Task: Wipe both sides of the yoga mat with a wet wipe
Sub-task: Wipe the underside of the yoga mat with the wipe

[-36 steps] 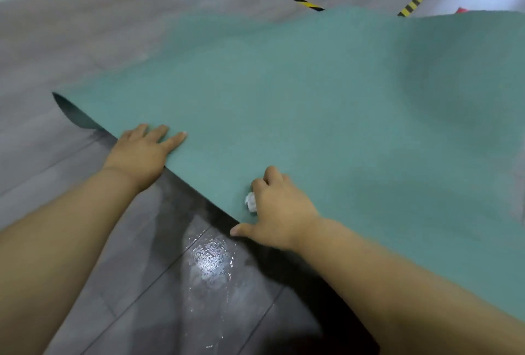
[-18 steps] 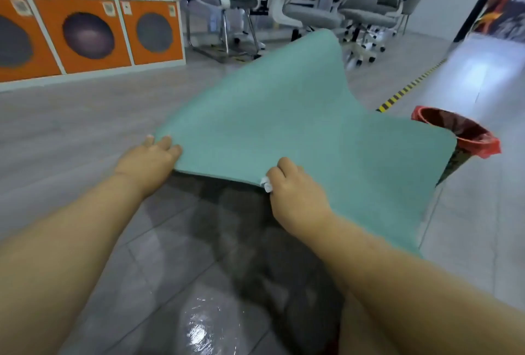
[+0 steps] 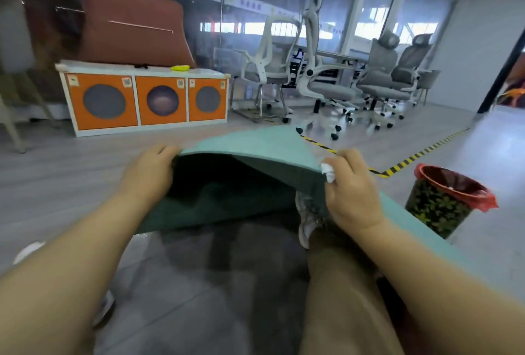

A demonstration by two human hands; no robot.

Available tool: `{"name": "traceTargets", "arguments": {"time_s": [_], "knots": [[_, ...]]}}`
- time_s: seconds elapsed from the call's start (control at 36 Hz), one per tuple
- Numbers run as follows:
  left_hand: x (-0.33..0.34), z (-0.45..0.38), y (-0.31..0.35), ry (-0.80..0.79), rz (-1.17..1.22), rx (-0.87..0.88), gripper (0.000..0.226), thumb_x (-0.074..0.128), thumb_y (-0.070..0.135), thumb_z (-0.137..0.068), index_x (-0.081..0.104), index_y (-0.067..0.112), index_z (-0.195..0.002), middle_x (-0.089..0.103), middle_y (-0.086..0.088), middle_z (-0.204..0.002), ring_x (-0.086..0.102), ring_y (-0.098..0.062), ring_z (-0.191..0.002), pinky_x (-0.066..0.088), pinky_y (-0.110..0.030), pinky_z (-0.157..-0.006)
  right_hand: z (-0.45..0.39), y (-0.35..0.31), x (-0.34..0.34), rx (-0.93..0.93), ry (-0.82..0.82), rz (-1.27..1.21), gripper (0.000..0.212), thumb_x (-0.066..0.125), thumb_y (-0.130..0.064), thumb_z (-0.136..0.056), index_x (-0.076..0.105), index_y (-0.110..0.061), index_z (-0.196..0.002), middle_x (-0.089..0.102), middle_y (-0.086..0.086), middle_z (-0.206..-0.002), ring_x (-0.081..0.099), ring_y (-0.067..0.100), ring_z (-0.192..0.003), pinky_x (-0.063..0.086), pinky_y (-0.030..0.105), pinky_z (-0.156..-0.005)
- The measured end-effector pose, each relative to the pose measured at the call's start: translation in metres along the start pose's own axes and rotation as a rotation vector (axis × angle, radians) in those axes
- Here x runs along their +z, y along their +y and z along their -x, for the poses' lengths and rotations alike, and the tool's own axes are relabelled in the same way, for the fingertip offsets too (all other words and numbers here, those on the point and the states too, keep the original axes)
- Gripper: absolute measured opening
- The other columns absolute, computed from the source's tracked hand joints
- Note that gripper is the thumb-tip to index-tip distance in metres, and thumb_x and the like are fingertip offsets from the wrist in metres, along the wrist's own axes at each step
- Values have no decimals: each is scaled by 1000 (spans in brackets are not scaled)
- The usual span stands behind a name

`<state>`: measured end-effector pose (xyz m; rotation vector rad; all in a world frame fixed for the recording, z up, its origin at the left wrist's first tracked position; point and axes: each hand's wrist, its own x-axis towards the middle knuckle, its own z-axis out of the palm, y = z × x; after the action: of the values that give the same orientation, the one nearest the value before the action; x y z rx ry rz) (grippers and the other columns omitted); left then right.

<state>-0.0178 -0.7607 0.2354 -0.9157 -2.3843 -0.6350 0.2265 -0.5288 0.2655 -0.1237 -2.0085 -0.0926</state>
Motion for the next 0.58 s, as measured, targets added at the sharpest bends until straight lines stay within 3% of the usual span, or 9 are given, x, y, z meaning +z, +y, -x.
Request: {"name": "traceTargets", "arguments": {"time_s": [0.08, 0.14, 0.19, 0.25, 0.39, 0.5, 0.58], "knots": [[12, 14, 7, -186, -59, -58, 25, 47, 5, -91, 59, 13, -111, 63, -21, -108, 59, -39, -94, 49, -41, -75, 14, 16, -19, 91, -117, 70, 19, 44, -5, -81, 59, 5, -76, 50, 20, -77, 50, 35, -61, 43, 37, -49], [20, 20, 23, -254, -54, -10, 17, 47, 6, -91, 58, 10, -103, 62, -21, -103, 59, -37, -91, 48, -41, -71, 20, 19, -24, 233, -339, 144, 8, 53, 1, -75, 58, 2, -82, 50, 18, -85, 52, 38, -68, 44, 40, -52], [31, 25, 40, -192, -22, 65, 13, 50, -1, -87, 59, 4, -95, 61, -24, -93, 59, -39, -84, 43, -39, -63, 28, 15, -23, 368, -604, 249, 16, 60, -8, -80, 55, -3, -95, 47, 13, -100, 53, 38, -85, 46, 42, -65], [42, 31, 53, -108, 23, 184, 15, 54, -10, -75, 62, 0, -83, 60, -24, -75, 60, -40, -67, 42, -37, -52, 32, 7, -19, 389, -731, 290, 29, 63, -25, -85, 52, -8, -105, 44, 8, -110, 53, 35, -97, 43, 37, -72], [70, 36, 62, -69, 53, 370, 26, 52, -2, -70, 65, 6, -92, 59, -16, -81, 58, -36, -70, 51, -41, -58, 38, -18, 14, 367, -760, 234, 29, 60, -23, -85, 50, -10, -108, 43, 8, -114, 52, 32, -97, 38, 33, -67], [84, 39, 49, -54, 104, 425, 31, 55, 5, -73, 50, 20, -100, 60, -14, -86, 58, -34, -72, 51, -43, -60, 42, -31, 48, 311, -795, 187, 26, 52, -16, -84, 49, -8, -109, 42, 9, -115, 50, 32, -96, 31, 31, -64], [88, 42, 35, -62, 145, 428, 21, 51, 15, -81, 48, 23, -100, 60, -14, -86, 57, -34, -71, 51, -42, -60, 45, -38, 73, 300, -799, 146, 24, 49, -17, -88, 48, -7, -110, 42, 10, -116, 51, 33, -97, 31, 32, -65]]}}
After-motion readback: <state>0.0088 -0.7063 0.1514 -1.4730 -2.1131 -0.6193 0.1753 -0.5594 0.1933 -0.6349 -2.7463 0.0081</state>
